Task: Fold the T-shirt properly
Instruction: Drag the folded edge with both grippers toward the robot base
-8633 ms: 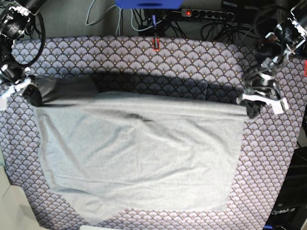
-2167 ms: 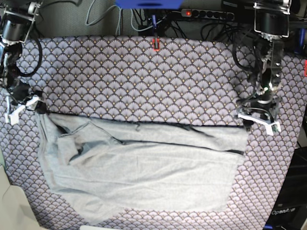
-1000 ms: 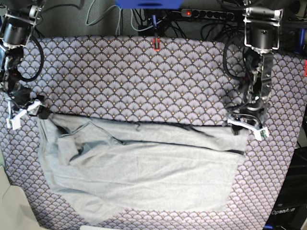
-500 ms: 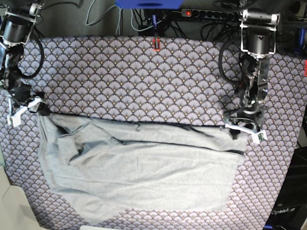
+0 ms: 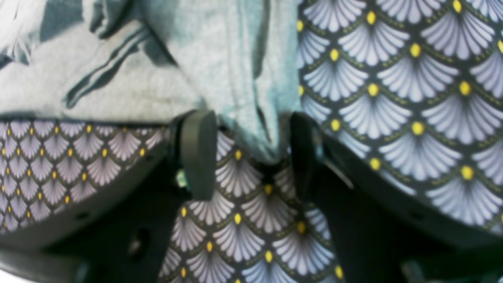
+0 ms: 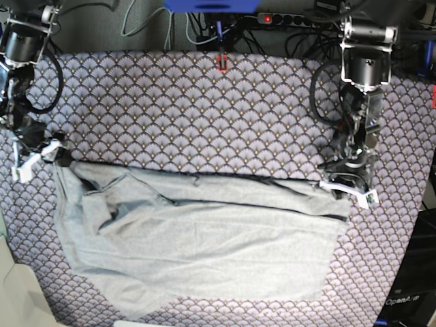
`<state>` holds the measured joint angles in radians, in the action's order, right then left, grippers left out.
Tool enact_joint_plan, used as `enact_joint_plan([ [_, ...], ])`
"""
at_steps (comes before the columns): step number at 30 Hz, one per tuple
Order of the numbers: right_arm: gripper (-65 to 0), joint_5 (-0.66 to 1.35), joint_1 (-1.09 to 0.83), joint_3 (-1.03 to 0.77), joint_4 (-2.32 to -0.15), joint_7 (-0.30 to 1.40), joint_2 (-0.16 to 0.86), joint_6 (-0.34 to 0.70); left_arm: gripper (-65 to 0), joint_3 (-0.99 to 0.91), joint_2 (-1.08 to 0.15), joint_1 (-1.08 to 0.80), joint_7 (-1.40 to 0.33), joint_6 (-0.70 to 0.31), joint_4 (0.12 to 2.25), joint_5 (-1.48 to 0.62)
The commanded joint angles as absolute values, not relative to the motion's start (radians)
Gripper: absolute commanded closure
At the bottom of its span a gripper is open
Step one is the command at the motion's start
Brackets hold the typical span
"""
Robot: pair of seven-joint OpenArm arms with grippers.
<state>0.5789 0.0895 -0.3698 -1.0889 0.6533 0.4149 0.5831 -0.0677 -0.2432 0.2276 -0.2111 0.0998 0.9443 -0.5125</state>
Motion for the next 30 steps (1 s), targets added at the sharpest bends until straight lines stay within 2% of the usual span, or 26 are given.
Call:
enact_joint_plan([
  [1, -31.4, 0.596, 0.124, -0.358, -1.104, 0.633, 0.435, 0.601, -14.7, -0.07, -0.249, 0.239, -0.236, 0.102, 0.947, -0.516],
  [17, -30.4, 0.596, 0.165, -0.326, -1.101, 0.622, 0.435, 0.601, -14.2, -0.07, -0.249, 0.239, -0.236, 0.102, 0.943, -0.512],
  [19, -26.8, 0.596, 0.165, -0.326, -1.101, 0.622, 0.435, 0.601, -10.1, -0.07, -0.249, 0.239, -0.236, 0.102, 0.943, -0.512],
  [21, -20.1, 0.596, 0.165, -0.326, -1.101, 0.622, 0.435, 0.601, -0.7, -0.07, -0.251, 0.24, -0.236, 0.102, 0.943, -0.512],
  [27, -1.3, 0.596, 0.166, -0.298, -1.101, 0.621, 0.435, 0.601, 0.0, -0.07, -0.254, 0.24, -0.236, 0.102, 0.947, -0.513],
  [30, 0.0, 0.596, 0.166, -0.291, -1.101, 0.621, 0.435, 0.601, 0.0, -0.07, -0.254, 0.239, -0.239, 0.102, 0.955, -0.519],
])
